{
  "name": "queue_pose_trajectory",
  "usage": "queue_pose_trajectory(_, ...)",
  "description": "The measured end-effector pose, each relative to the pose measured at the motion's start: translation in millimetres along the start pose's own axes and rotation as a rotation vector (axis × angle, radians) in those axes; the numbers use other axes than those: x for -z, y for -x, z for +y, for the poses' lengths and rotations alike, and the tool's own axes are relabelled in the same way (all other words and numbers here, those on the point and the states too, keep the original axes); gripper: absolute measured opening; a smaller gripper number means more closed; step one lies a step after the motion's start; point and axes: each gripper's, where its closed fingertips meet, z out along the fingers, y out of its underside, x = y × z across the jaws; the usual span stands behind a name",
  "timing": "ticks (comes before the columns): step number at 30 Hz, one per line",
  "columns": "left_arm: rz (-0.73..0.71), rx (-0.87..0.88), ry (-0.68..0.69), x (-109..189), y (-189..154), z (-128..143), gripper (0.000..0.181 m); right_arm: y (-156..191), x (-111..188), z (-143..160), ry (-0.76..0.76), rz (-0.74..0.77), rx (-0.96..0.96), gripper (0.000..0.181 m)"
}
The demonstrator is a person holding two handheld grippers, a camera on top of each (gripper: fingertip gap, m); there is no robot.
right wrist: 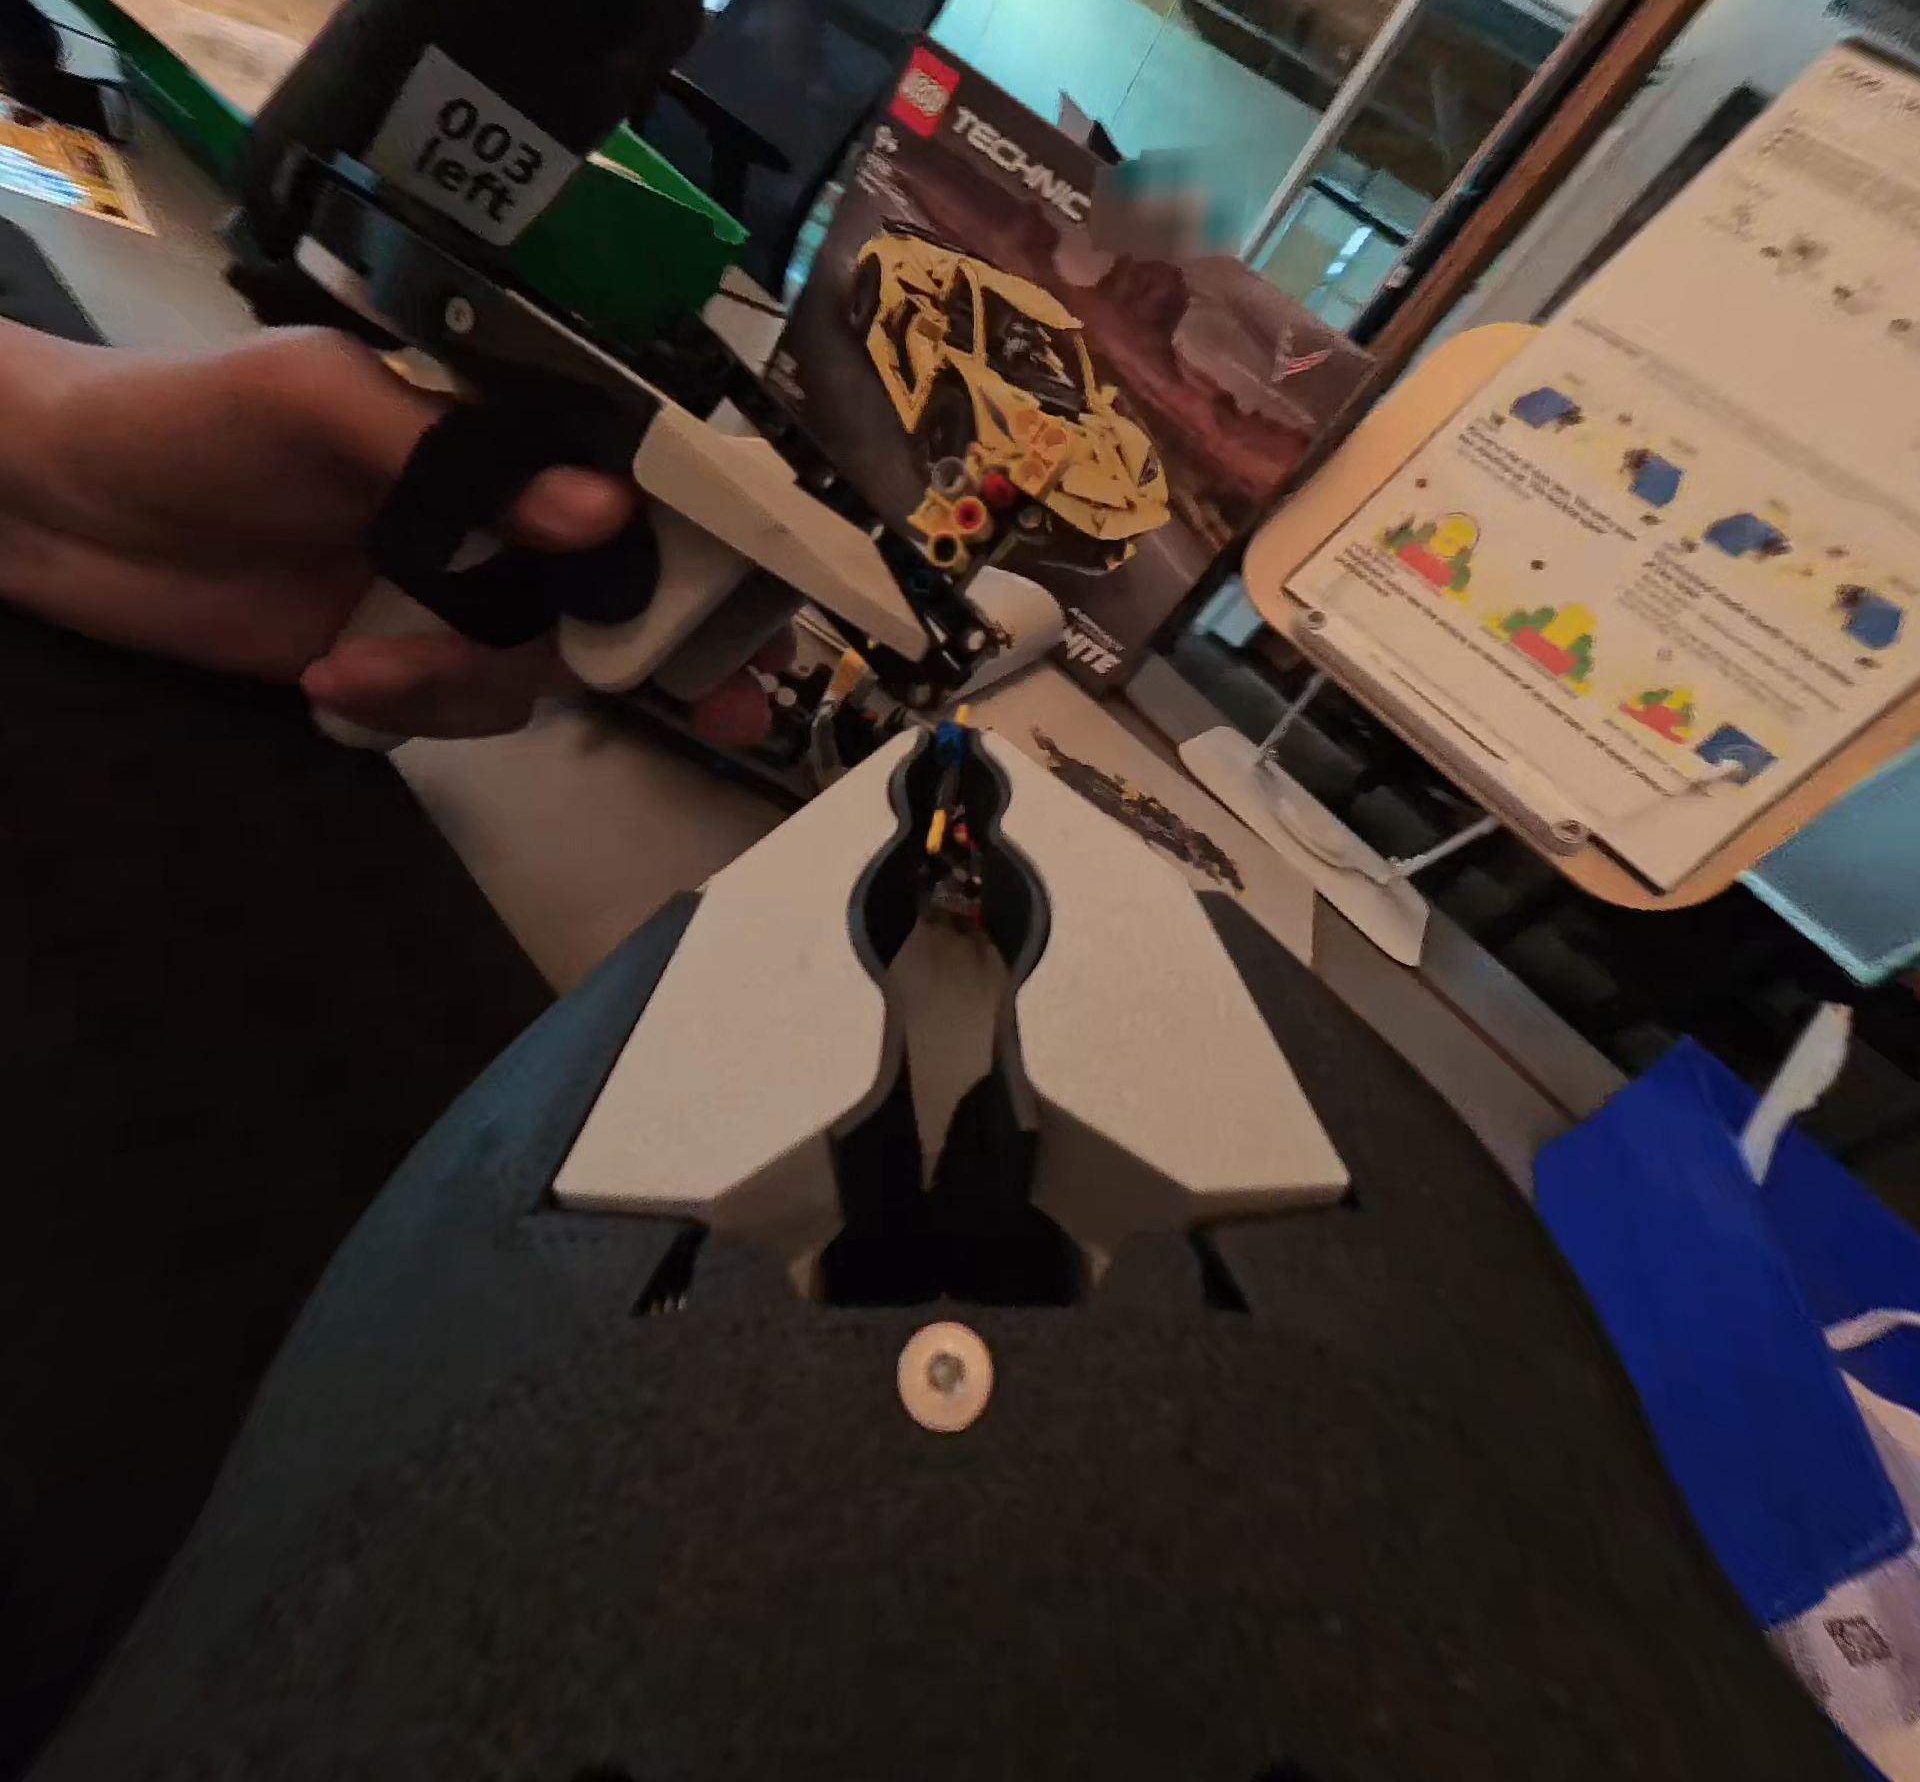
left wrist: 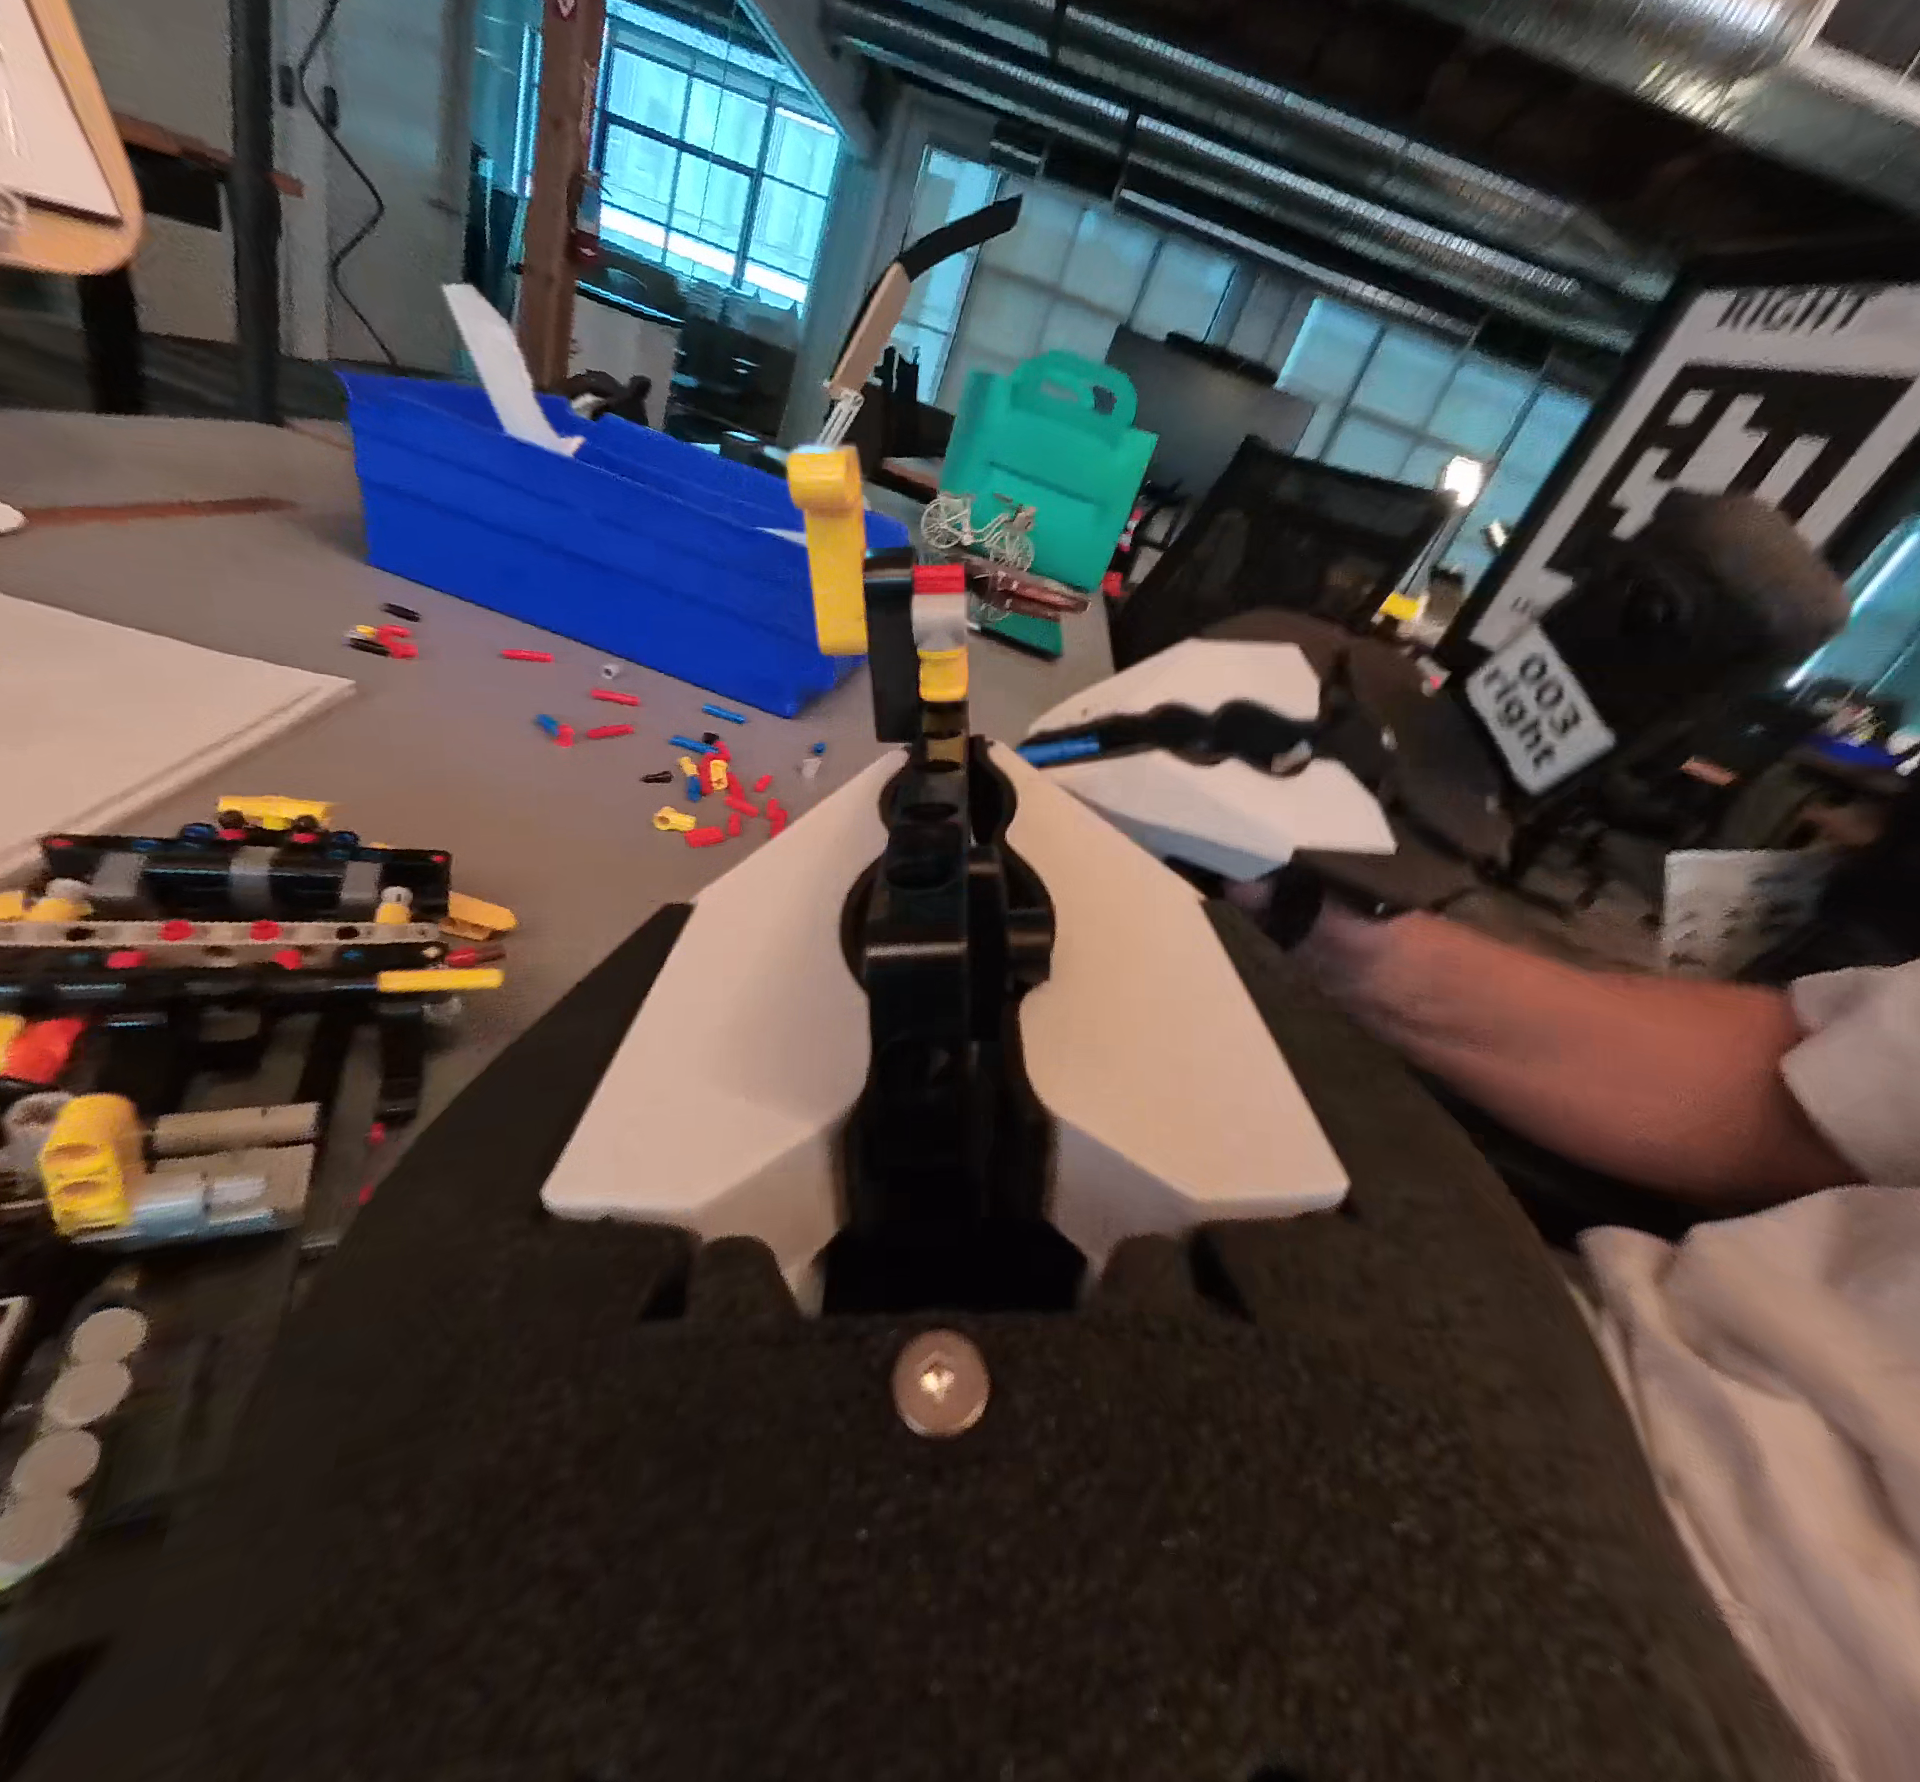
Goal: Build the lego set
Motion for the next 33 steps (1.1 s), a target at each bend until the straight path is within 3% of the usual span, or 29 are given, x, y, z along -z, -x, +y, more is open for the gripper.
queue_pose_trajectory(7,-0.019,0.053,0.009,0.3,9.4,1.8,0.009,4.2,-10.6,-5.6,-0.002,0.172,0.021,0.003)
queue_pose_trajectory(13,-0.099,-0.061,0.073,-4.2,14.5,10.8,0.010,7.2,-19.9,8.5,0.078,0.185,0.049,0.004)
queue_pose_trajectory(27,-0.147,-0.091,0.099,-4.5,21.1,14.8,0.010,5.4,-22.5,18.7,0.130,0.165,0.014,0.004)
queue_pose_trajectory(33,-0.161,-0.097,0.119,-5.1,23.0,18.3,0.010,6.4,-24.3,21.4,0.147,0.174,0.105,0.003)
